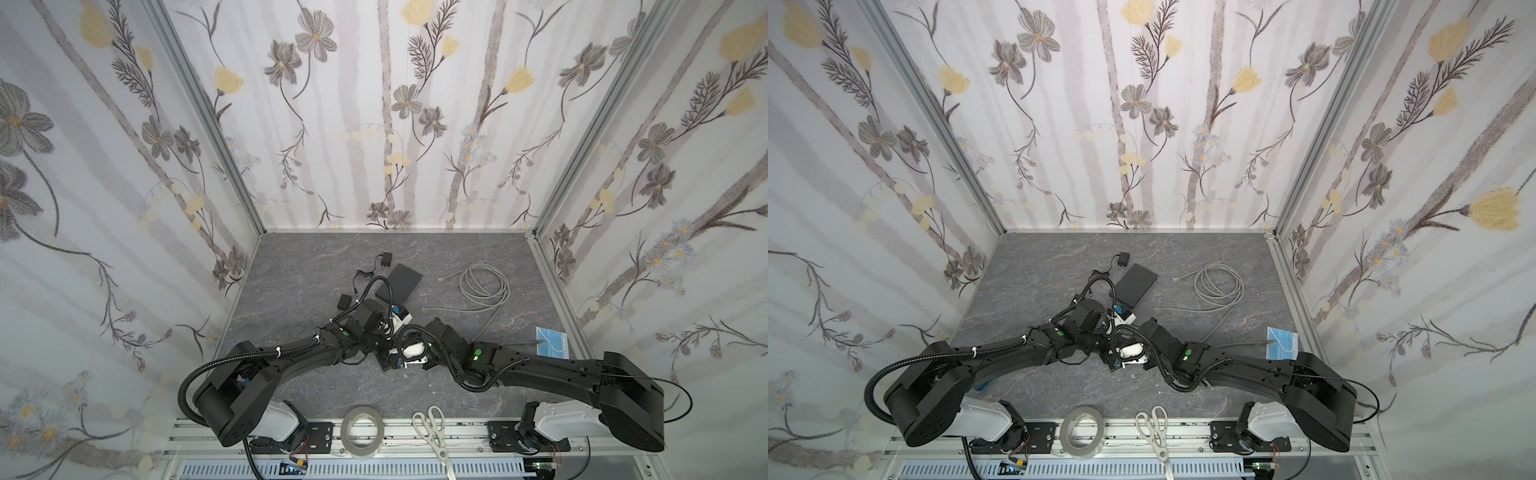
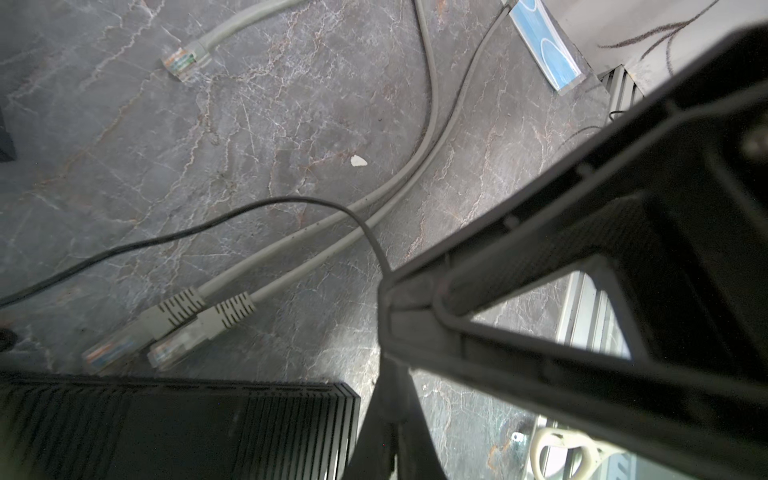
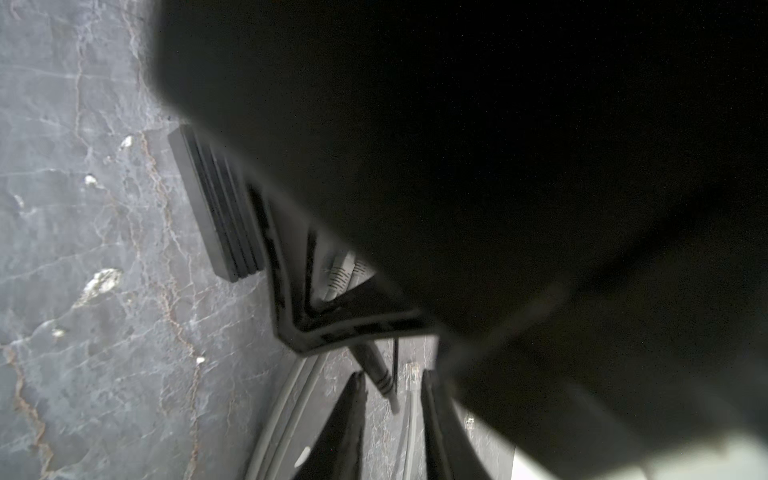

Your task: Insert the plug into the switch port

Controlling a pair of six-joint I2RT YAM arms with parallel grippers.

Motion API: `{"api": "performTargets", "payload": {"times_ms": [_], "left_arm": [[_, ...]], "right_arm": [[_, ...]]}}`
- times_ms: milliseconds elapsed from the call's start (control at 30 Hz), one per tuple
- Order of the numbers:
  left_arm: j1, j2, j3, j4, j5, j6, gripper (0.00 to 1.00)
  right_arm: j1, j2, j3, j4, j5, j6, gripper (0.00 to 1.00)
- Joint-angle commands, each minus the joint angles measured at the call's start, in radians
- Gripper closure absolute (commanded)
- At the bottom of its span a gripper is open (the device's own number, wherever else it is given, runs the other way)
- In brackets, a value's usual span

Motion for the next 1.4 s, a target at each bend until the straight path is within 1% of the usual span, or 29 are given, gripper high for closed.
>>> {"api": "performTargets", "payload": {"times_ms": [0, 167, 633, 867, 1100, 1233, 1367], "left_arm": [[-0.001, -0.010, 0.001, 0.007, 0.055, 0.019, 1.00], [0.000, -0.013, 0.002, 0.003, 0.053, 0.021, 1.00], [-0.001, -0.025, -0.002, 0.000, 0.049, 0.024, 1.00], [-0.001, -0.048, -0.013, 0.016, 0.076, 0.023, 1.00], [-0.001, -0.059, -0.018, 0.021, 0.082, 0.024, 1.00], [-0.001, -0.059, -0.018, 0.020, 0.094, 0.024, 1.00], [-0.002, -0.064, -0.017, 0.021, 0.133, 0.038, 1.00]], "right_arm": [[-0.003, 0.022, 0.018, 0.013, 0.050, -0.032, 0.76], [-0.003, 0.043, 0.037, -0.010, 0.065, -0.040, 0.78], [-0.014, 0.060, 0.029, -0.018, 0.092, -0.055, 0.79], [-0.018, 0.069, 0.018, -0.015, 0.096, -0.063, 0.79], [-0.022, 0.036, -0.010, 0.026, 0.103, -0.077, 0.79], [-0.031, -0.083, -0.096, 0.152, 0.024, -0.084, 0.77], [-0.077, -0.225, -0.162, 0.182, -0.163, -0.136, 0.72]]}}
